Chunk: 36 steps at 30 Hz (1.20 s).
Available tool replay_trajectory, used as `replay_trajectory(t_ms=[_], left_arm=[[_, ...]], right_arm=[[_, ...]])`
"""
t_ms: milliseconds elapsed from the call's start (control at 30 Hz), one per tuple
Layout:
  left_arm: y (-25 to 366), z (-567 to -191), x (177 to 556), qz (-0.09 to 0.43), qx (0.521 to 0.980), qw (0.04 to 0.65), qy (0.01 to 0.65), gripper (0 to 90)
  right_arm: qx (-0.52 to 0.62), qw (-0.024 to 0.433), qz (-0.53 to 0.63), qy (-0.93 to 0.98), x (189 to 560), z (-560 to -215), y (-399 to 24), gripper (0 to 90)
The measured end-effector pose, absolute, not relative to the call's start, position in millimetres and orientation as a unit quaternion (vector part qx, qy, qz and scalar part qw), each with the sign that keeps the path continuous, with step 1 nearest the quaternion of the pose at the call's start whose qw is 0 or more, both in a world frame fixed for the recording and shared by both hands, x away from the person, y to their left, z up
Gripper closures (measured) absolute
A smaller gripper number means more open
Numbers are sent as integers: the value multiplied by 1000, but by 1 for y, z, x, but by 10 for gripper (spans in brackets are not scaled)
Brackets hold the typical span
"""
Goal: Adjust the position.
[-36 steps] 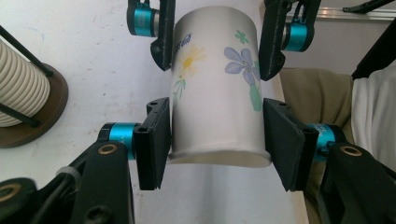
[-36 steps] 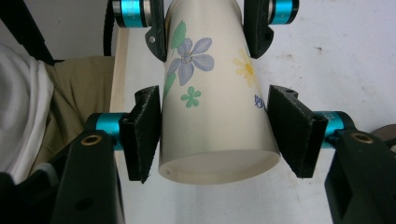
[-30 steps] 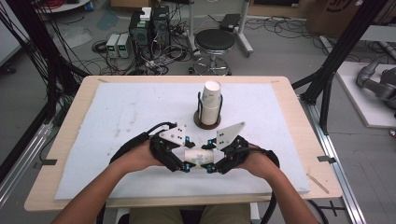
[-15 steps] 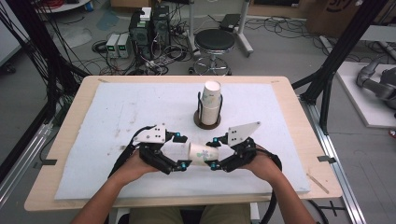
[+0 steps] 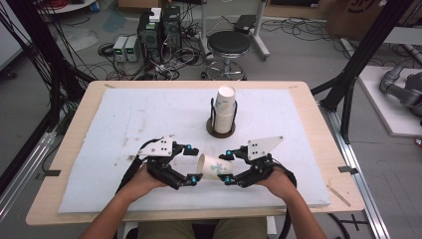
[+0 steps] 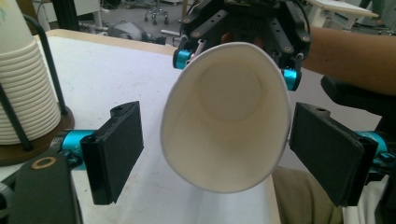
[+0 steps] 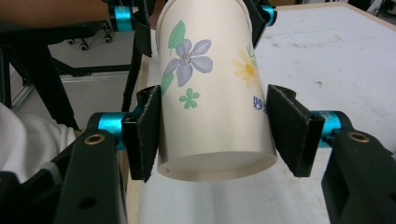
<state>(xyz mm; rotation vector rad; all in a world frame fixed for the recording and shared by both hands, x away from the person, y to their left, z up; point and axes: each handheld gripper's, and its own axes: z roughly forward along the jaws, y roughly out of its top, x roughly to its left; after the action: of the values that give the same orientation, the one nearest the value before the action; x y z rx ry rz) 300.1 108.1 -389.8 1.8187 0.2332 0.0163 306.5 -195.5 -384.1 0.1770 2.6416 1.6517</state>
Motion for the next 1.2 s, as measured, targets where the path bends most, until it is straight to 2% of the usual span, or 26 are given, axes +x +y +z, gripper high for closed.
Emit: replay_trajectory(t_ms=[267,633,667,700,733,1200], left_arm=[[105,-392,299,-4,789,607,92,190],[105,-394,302,-16,796,600,82,354],[105,-393,303,-16,797,597,86,362],[106,-393,303,-16,800,593,89,366],[106,-393,303,-15,803,589,91,377],[107,-367,309,11,859,504,92,394]], right_arm=[[49,1,537,842,306,-385,-194,394],[64,-28,537,841,308,-388,-193,371],[66,-25,537,841,309,-389,-192,316],[79,-19,538,839,309,-389,-192,217],[96,-18,537,838,310,-388,-191,197],[82,28,498,863,309,-376,-185,200]])
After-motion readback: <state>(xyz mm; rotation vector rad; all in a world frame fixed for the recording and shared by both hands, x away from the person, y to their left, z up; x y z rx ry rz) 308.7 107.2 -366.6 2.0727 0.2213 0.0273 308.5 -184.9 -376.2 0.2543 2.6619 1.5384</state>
